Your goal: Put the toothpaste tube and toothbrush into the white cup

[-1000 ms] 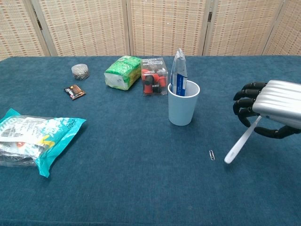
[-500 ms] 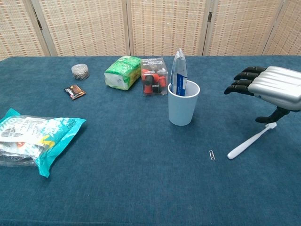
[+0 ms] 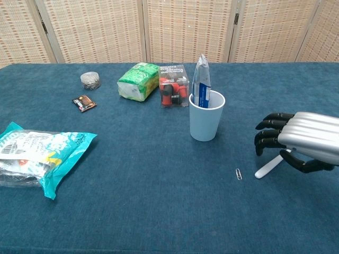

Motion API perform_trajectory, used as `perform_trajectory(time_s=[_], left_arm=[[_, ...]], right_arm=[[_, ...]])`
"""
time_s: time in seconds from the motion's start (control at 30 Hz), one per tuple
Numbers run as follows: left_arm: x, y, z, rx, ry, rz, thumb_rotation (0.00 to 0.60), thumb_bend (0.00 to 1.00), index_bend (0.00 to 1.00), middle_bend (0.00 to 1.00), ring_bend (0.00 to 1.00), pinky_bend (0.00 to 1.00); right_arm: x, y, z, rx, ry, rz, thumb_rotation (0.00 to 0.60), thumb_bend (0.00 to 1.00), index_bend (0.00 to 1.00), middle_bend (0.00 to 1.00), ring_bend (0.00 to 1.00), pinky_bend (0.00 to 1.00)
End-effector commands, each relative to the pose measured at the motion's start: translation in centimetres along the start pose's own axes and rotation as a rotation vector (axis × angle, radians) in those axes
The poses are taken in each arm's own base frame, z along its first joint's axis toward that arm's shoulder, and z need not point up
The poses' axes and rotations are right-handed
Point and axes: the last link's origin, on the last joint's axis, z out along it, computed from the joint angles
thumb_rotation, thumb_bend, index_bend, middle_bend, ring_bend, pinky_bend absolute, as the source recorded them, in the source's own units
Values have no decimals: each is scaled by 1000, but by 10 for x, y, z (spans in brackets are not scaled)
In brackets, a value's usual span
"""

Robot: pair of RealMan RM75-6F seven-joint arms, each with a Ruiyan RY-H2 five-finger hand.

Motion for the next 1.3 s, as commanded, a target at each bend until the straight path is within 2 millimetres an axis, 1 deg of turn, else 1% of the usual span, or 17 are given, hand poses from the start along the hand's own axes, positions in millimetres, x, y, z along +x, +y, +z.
perform_trajectory(time_s=[0.03,0.23,0.63,0.87,0.97,1.07,1.23,1.3], left_arm=[[1,-2,-1,5,4,-2,600,248,175,116,142,197],[-1,-2,-2,3,-2,-4,600,248,175,116,142,197],[-1,-3,-2,4,-3,-6,600,248,175,115,142,198],[-3,-4,-3,9,-8,-8,600,248,175,115,141,197],[-3,-5,-3,9,-6,-8,600,248,175,115,141,197],[-3,-5,-3,9,-10,-7,600,248,174,115,141,198],[-5,-4,-3,10,-18,-6,600,248,175,115,141,198],[-5,-4,-3,10,-20,-6,600,248,175,115,141,198]], right_arm=[[-2,-5,-2,16,-4,-6,600,758,339,249,105,114],[-5,-7,-5,29,-5,-14,600,759,362,262,105,114],[-10,-9,1,41,-5,-46,600,759,375,263,105,114],[-12,-11,-2,57,-13,-69,600,759,382,263,105,114],[-12,-12,-9,70,-4,-69,600,761,390,266,105,114],[-12,-9,-19,73,8,-74,600,765,404,275,105,114],[-16,2,-43,55,-16,-75,600,767,429,292,105,114],[-16,7,-49,45,-22,-84,600,767,436,297,105,114]])
